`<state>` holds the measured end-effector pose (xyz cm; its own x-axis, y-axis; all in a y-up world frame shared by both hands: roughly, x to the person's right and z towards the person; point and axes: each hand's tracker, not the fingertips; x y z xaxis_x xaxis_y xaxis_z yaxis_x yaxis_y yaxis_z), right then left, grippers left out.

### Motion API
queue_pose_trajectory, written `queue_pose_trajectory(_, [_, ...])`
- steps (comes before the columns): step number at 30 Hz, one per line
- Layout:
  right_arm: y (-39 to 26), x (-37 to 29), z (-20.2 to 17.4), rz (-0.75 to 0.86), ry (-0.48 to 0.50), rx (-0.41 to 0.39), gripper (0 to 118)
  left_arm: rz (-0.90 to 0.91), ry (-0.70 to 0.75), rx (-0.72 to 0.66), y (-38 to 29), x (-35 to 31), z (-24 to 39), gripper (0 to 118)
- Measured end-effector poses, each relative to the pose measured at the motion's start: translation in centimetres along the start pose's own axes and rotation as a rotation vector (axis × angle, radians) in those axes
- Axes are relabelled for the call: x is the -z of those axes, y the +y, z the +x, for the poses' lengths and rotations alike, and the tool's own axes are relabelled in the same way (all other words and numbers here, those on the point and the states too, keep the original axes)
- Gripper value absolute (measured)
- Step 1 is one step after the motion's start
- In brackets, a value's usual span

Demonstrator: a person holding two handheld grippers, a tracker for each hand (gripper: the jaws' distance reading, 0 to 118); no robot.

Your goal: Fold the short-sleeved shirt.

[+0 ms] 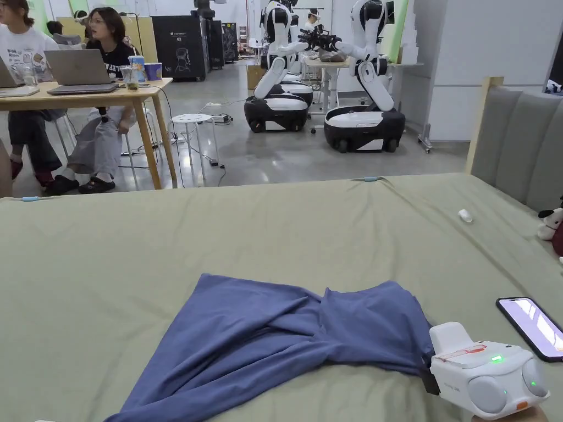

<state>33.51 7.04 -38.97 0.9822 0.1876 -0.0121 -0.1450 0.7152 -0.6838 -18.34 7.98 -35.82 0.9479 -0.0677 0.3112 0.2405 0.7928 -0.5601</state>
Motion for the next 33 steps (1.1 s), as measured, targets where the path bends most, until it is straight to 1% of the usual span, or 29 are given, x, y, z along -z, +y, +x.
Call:
queue_pose_trajectory(4, [-0.3, 1.3, 0.3, 0.005, 0.001, 0.016, 3, -0.004, 0.006, -0.045, -0.2, 0.6, -0.5, 2])
queue_pose_trajectory(5, [-0.3, 1.1, 0.3, 0.012, 0.004, 0.017, 4, 0.0, 0.006, -0.052, -0.3, 0.5, -0.6, 6])
queue_pose_trajectory(6, [-0.3, 0.9, 0.4, 0.018, 0.007, 0.018, 14, 0.001, 0.004, -0.054, -0.3, 0.5, -0.6, 16])
queue_pose_trajectory(7, [-0.2, 0.4, 0.4, 0.02, 0.012, 0.02, 36, -0.004, 0.001, -0.053, -0.2, 0.5, -0.6, 36])
queue_pose_trajectory(8, [-0.3, -0.1, 0.4, 0.022, 0.015, 0.024, 81, -0.006, 0.0, -0.051, -0.1, 0.4, -0.6, 76])
queue_pose_trajectory(9, [-0.4, -0.5, 0.4, 0.025, 0.016, 0.029, 108, -0.005, 0.004, -0.05, -0.1, 0.2, -0.5, 103])
queue_pose_trajectory(10, [-0.7, -1.0, 0.4, 0.03, 0.017, 0.037, 118, 0.002, 0.012, -0.049, -0.1, 0.0, -0.4, 118])
queue_pose_trajectory(11, [-1.1, -1.7, 0.6, 0.05, 0.023, 0.048, 117, 0.021, 0.008, -0.047, 0.0, -0.4, -0.4, 117])
queue_pose_trajectory(12, [-1.3, -2.6, 0.6, 0.082, 0.037, 0.058, 112, 0.051, 0.013, -0.037, 0.2, -0.9, -0.4, 117])
queue_pose_trajectory(13, [-1.7, -3.3, 0.7, 0.08, 0.038, 0.067, 106, 0.053, 0.0, -0.046, 0.3, -1.4, -0.3, 117])
queue_pose_trajectory(14, [-2.0, -4.0, 0.7, 0.073, 0.033, 0.069, 93, 0.053, 0.0, -0.051, 0.5, -1.7, -0.3, 115])
queue_pose_trajectory(15, [-2.5, -3.8, 1.1, 0.074, 0.031, 0.074, 78, 0.052, 0.005, -0.055, 0.7, -1.9, -0.2, 105])
queue_pose_trajectory(16, [-3.0, -4.1, 1.1, 0.077, 0.03, 0.073, 55, 0.053, 0.006, -0.059, 0.7, -2.2, -0.2, 85])
queue_pose_trajectory(17, [-3.3, -4.4, 1.0, 0.074, 0.025, 0.069, 20, 0.066, 0.004, -0.06, 0.6, -2.4, -0.3, 46])
queue_pose_trajectory(18, [-3.6, -4.6, 0.9, 0.07, 0.016, 0.064, 3, 0.073, 0.007, -0.059, 0.5, -2.5, -0.2, 15])
queue_pose_trajectory(19, [-3.9, -4.6, 0.9, 0.067, 0.011, 0.062, 0, 0.074, 0.013, -0.055, 0.5, -2.4, -0.1, 0])
queue_pose_trajectory(21, [-4.3, -4.6, 1.0, 0.069, 0.006, 0.07, 0, 0.069, 0.03, -0.041, 0.2, -2.1, 0.0, 0])
queue_pose_trajectory(28, [-4.3, -4.1, 0.8, 0.047, 0.018, 0.072, 0, 0.052, 0.011, -0.054, 0.0, -1.7, 0.0, 0])
queue_pose_trajectory(29, [-4.3, -4.1, 0.8, 0.047, 0.019, 0.076, 0, 0.053, 0.008, -0.056, 0.0, -1.7, 0.0, 2])
queue_pose_trajectory(30, [-4.3, -4.0, 0.7, 0.046, 0.017, 0.077, 0, 0.05, 0.003, -0.061, 0.0, -1.6, 0.0, 14])
queue_pose_trajectory(31, [-4.2, -4.3, 0.6, 0.045, 0.017, 0.075, 0, 0.048, 0.006, -0.069, 0.0, -1.5, -0.1, 38])
queue_pose_trajectory(32, [-4.2, -4.3, 0.5, 0.045, 0.018, 0.072, 0, 0.049, 0.015, -0.081, 0.0, -1.5, -0.1, 79])
queue_pose_trajectory(33, [-4.2, -4.3, 0.4, 0.046, 0.021, 0.069, 0, 0.052, 0.019, -0.088, -0.2, -1.5, -0.1, 104])
